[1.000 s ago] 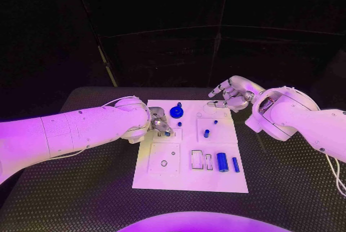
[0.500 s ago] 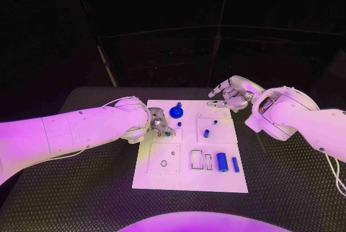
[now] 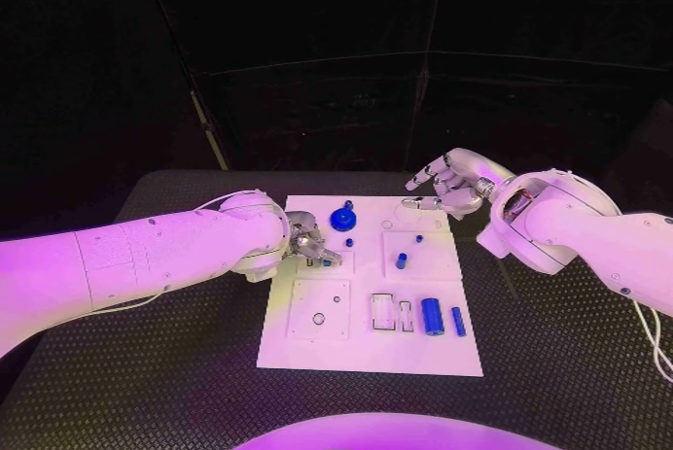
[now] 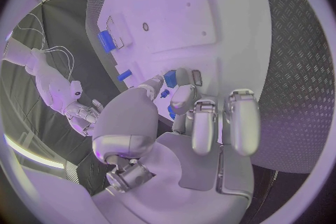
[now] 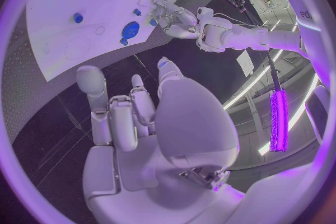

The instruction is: Assemble the parts on the task board

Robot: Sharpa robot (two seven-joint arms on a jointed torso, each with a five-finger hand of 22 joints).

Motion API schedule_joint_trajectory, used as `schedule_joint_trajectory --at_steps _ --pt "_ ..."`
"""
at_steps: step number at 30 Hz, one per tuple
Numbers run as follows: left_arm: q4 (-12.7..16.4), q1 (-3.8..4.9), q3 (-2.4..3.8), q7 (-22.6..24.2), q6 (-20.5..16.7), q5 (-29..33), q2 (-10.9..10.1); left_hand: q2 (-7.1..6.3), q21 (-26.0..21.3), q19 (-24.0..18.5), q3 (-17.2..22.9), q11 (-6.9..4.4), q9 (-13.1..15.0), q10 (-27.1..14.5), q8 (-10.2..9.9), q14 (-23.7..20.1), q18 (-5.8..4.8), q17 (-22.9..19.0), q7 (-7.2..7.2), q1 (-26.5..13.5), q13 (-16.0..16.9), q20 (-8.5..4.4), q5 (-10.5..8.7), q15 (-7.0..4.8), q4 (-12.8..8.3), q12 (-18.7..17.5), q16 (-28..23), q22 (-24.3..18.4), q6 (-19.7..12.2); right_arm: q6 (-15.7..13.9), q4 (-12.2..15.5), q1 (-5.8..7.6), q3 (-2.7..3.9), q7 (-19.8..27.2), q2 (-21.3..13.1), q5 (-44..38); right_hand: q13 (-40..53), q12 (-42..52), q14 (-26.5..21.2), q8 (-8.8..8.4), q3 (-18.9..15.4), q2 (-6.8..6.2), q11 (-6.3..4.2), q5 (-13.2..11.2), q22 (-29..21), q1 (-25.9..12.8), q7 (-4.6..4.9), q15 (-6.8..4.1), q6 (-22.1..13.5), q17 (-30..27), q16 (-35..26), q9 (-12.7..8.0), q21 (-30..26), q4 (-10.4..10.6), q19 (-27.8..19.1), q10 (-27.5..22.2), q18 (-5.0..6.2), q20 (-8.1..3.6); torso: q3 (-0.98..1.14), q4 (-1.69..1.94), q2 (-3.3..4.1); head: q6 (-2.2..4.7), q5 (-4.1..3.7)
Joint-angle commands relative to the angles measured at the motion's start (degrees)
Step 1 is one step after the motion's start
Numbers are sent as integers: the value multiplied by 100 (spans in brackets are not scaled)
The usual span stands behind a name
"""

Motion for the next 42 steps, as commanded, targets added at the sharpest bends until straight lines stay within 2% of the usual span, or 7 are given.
schedule_joint_trajectory --at_steps 1,8,12,15,21,31,42 --pt "83 16 89 -21 -30 -13 -45 12 -23 60 -95 9 2 7 -2 594 -71 1509 -12 66 -20 -51 12 -33 34 10 18 202 23 -51 -15 8 3 70 13 20 -6 -38 371 34 -23 -7 -21 19 -5 -50 -6 -36 -33 424 -39 -8 -33 2 -11 -15 63 -24 -2 0 2 52 -31" --pt "215 200 339 -33 157 27 -231 27 -70 30 -339 25 -1 -61 -17 594 -57 1509 8 141 -115 -42 -11 -22 167 -55 18 137 -32 -51 -67 5 2 81 34 37 -8 -39 370 37 -39 0 -21 24 -15 -63 -6 -36 -34 422 -41 -8 -40 5 -14 -16 64 -24 10 -12 -2 82 -27" --pt "167 440 384 -40 383 159 -306 51 -154 -26 -524 63 -15 -194 -59 594 -32 1509 51 240 -291 -19 -44 5 278 -180 18 19 -146 -57 -123 4 2 90 48 54 -8 -39 370 37 -39 0 -21 24 -15 -63 -6 -36 -34 422 -41 -8 -40 5 -14 -16 64 -24 -3 3 5 93 -54" --pt "-21 644 398 -44 580 257 -294 81 -221 -71 -682 131 -101 -305 -201 594 -16 1509 129 398 -413 27 -49 55 341 -263 18 -71 -309 -57 -155 3 1 92 60 61 -5 -37 371 38 -44 3 -21 26 -16 -67 -6 -36 -35 422 -41 -8 -41 5 -14 -14 64 -24 12 -11 2 102 -22" --pt "-616 826 402 -3 670 523 -69 148 -340 -146 -923 224 -313 -497 -450 594 17 1509 239 634 -633 103 -46 136 420 -404 18 -221 -439 -56 -179 2 1 90 85 66 -5 -37 371 38 -44 3 -21 26 -16 -67 -6 -36 -35 422 -41 -8 -41 5 -14 -14 64 -24 10 -12 5 123 -19" --pt "-1626 824 306 47 940 423 461 174 -329 -134 -1019 241 -393 -503 -514 594 14 1509 255 715 -630 121 -49 157 421 -386 18 -195 -412 -46 -171 2 1 84 106 67 -6 -37 370 38 -50 15 -21 36 -20 -67 -6 -36 -38 421 -42 -9 -44 2 -14 -15 65 -24 5 -11 16 101 -10" --pt "-2059 671 264 43 1282 325 701 221 -314 -117 -1196 242 -476 -487 -550 594 9 1509 253 681 -604 133 -127 162 447 -343 18 -162 -329 -45 -162 2 1 94 134 67 -5 -36 370 39 -53 23 -21 43 -19 -67 -6 -36 -39 419 -44 -9 -44 0 -13 -14 65 -24 9 -21 12 53 23"
